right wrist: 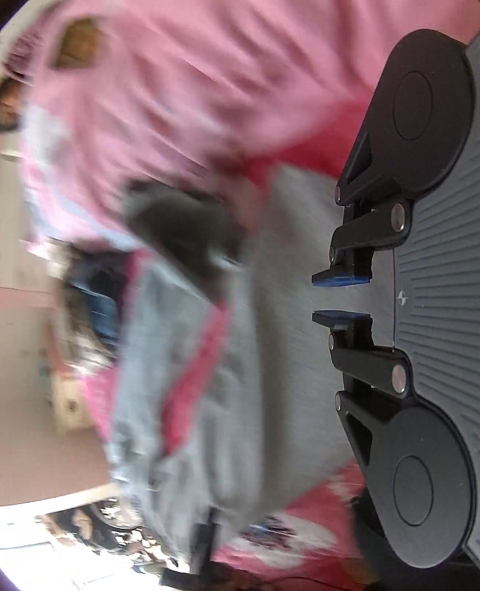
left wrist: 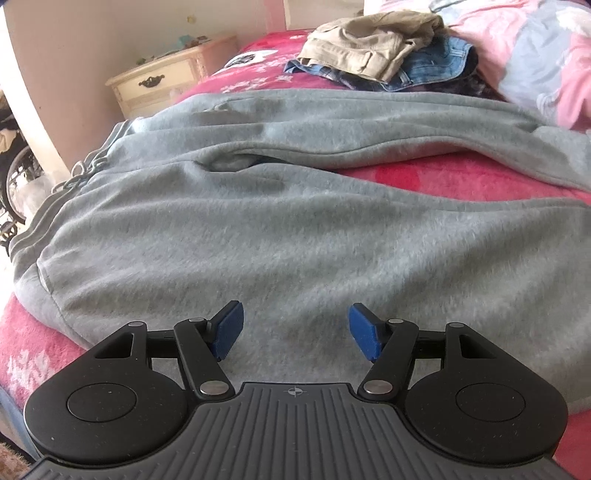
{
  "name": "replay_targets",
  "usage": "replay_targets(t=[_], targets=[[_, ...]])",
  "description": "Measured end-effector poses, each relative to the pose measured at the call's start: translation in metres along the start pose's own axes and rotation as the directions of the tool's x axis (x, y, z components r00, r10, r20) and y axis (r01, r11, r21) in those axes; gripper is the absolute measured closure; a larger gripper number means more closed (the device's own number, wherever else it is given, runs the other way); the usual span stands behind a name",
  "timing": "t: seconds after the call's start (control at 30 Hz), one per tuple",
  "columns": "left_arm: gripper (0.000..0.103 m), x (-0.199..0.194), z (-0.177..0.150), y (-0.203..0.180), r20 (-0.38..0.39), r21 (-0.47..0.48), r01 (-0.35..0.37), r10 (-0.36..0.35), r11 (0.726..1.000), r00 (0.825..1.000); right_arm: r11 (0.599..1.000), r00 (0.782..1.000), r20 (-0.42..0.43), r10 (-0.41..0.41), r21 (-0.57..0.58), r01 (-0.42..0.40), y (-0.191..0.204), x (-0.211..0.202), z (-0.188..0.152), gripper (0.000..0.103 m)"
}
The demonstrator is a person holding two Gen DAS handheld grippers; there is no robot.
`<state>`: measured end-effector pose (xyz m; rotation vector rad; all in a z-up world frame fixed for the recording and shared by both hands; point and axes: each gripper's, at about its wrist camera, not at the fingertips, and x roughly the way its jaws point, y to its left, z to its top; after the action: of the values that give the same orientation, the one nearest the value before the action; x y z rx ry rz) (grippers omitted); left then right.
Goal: Fold clothes
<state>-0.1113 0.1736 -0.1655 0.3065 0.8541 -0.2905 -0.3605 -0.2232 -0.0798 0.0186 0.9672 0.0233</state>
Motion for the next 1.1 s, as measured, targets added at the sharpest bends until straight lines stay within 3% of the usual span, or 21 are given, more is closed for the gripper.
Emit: replay_targets(t=[0.17,0.23,0.4,0.5,0.63,0.7,0.8,0.9,1.03,1.1], targets=[[0.038,0.008,-0.002,0.006,-0.006,-0.042,0.007,-0.007,0.999,1.0,0.995,0.978,-0.189,-0.084,0.027,0.091,-0.005,0.014,-0.076,0.093],[0.038,0.01,-0.001,0.012,-0.008,-0.069,0.009,-0.01,0.998,1.0,0.99,0.977,-0.178,-0.116,0.06,0.129,-0.01,-0.003,-0.093,0.088],[0.04,0.001,0.0,0.02,0.005,-0.12,-0.008,0.008,0.993,1.0,0.981,0.989,-0.063,-0.136,0.131,0.144,-0.001,-0.027,-0.08,0.087],[0.04,-0.024,-0.001,0.025,0.078,-0.145,0.019,-0.008,0.989,0.997,0.974,0.988,0.006,-0.151,0.173,0.148,0.005,-0.041,-0.072,0.087],[0.04,-0.04,-0.003,0.012,0.129,-0.06,0.038,-0.03,0.997,0.991,0.977,0.989,0.06,-0.133,0.179,0.12,0.014,-0.037,-0.055,0.086],[0.04,-0.033,-0.005,0.004,0.119,-0.018,0.021,-0.019,1.0,0.993,0.985,0.996,0.027,-0.086,0.155,0.081,0.017,-0.012,-0.051,0.086],[0.041,-0.009,-0.005,-0.001,0.068,0.005,-0.021,0.021,1.0,0.997,0.989,0.982,-0.187,-0.039,0.134,0.065,0.008,0.028,-0.067,0.087],[0.041,0.015,-0.002,0.007,0.047,-0.022,-0.103,0.104,0.994,0.993,0.984,0.977,-0.21,-0.022,0.171,0.059,0.003,0.022,-0.077,0.089],[0.04,0.018,0.004,0.022,0.037,-0.133,-0.093,0.099,0.987,0.994,0.99,0.965,-0.256,-0.057,0.109,0.088,0.012,0.022,-0.076,0.089],[0.041,0.009,0.003,0.024,0.042,-0.152,-0.087,0.094,0.985,0.995,0.993,0.953,-0.295,-0.074,0.066,0.098,0.016,0.025,-0.058,0.089]])
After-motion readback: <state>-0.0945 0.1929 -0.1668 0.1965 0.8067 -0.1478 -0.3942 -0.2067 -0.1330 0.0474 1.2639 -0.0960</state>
